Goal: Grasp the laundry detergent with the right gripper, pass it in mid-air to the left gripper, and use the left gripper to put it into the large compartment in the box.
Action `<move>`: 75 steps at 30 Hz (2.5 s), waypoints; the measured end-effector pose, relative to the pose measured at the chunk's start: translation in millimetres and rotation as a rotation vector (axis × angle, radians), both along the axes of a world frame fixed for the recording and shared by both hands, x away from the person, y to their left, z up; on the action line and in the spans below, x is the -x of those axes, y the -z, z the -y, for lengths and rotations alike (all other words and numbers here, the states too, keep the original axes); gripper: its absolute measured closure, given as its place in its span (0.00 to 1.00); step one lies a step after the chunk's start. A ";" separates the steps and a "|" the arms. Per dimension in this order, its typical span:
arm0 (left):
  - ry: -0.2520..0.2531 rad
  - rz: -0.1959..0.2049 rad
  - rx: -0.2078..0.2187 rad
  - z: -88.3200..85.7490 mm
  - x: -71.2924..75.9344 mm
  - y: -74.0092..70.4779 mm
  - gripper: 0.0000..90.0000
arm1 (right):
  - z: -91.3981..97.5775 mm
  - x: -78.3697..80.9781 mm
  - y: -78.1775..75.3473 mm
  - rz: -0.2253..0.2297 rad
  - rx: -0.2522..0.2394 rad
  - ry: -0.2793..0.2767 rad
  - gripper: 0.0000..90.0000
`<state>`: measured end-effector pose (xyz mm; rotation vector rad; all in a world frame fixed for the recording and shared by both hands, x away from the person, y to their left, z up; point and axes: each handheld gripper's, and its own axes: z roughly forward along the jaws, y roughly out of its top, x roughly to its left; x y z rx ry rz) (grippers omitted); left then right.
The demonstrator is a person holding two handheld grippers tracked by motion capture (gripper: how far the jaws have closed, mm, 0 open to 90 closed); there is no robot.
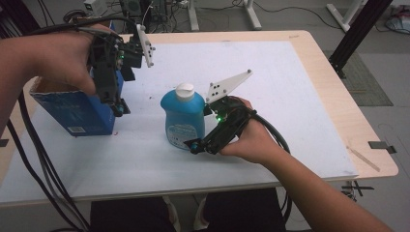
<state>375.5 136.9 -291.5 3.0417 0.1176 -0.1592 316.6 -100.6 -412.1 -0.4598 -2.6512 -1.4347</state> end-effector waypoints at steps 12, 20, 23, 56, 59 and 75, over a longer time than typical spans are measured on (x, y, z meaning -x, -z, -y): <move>-0.004 -0.002 0.000 -4.8 -0.5 0.4 0.02 | -10.5 4.4 11.8 0.064 -0.085 0.058 0.02; -0.007 -0.001 -0.001 -6.9 -1.2 1.6 0.02 | -12.4 7.9 16.0 0.118 -0.121 0.094 0.06; -0.005 0.004 0.001 -6.9 -1.3 1.7 0.02 | -11.9 9.1 17.3 0.125 -0.118 0.097 0.17; -0.006 0.004 0.002 -7.2 -1.6 1.5 0.02 | -12.7 12.2 20.0 0.174 -0.130 0.138 0.37; -0.007 0.005 0.003 -7.0 -1.4 1.6 0.02 | -12.6 12.5 20.2 0.179 -0.125 0.138 0.37; -0.004 0.006 0.009 -8.1 -0.8 3.0 0.02 | -12.3 14.1 21.8 0.210 -0.134 0.152 0.49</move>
